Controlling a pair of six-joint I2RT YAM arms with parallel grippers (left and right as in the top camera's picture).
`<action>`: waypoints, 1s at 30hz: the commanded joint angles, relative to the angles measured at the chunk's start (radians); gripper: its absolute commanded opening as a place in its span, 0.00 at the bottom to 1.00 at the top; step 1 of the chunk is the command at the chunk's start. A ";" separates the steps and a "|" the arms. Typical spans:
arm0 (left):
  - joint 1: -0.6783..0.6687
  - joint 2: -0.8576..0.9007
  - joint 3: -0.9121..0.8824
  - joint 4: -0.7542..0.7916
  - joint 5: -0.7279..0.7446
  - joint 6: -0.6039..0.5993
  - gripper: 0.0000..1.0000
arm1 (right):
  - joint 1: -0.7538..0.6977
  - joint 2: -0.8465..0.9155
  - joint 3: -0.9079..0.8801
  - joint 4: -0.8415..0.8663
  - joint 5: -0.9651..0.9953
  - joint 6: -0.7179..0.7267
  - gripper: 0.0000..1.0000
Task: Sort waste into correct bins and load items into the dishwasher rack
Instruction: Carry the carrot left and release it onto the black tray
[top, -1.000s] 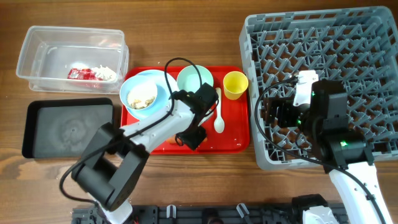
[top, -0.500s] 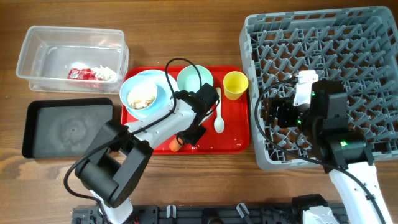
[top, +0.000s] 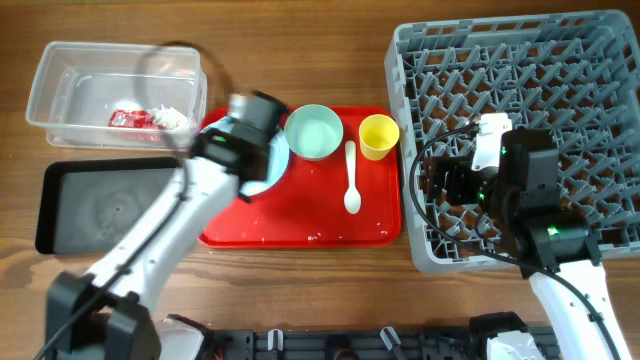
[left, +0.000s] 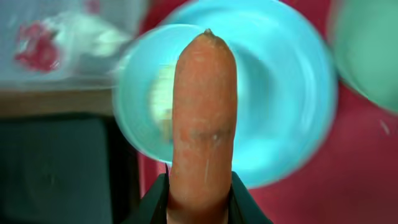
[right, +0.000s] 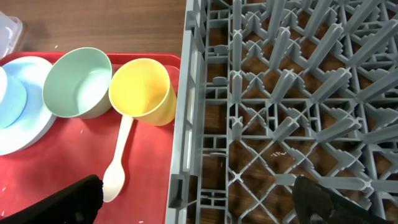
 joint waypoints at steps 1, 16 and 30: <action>0.264 -0.040 0.019 0.010 0.099 -0.165 0.07 | 0.002 0.004 0.018 -0.002 -0.005 0.003 1.00; 0.957 0.245 0.014 0.135 0.312 -0.304 0.05 | 0.002 0.004 0.018 -0.023 -0.005 0.003 1.00; 0.963 0.248 0.014 0.176 0.195 -0.302 0.38 | 0.002 0.004 0.018 -0.024 -0.005 0.003 1.00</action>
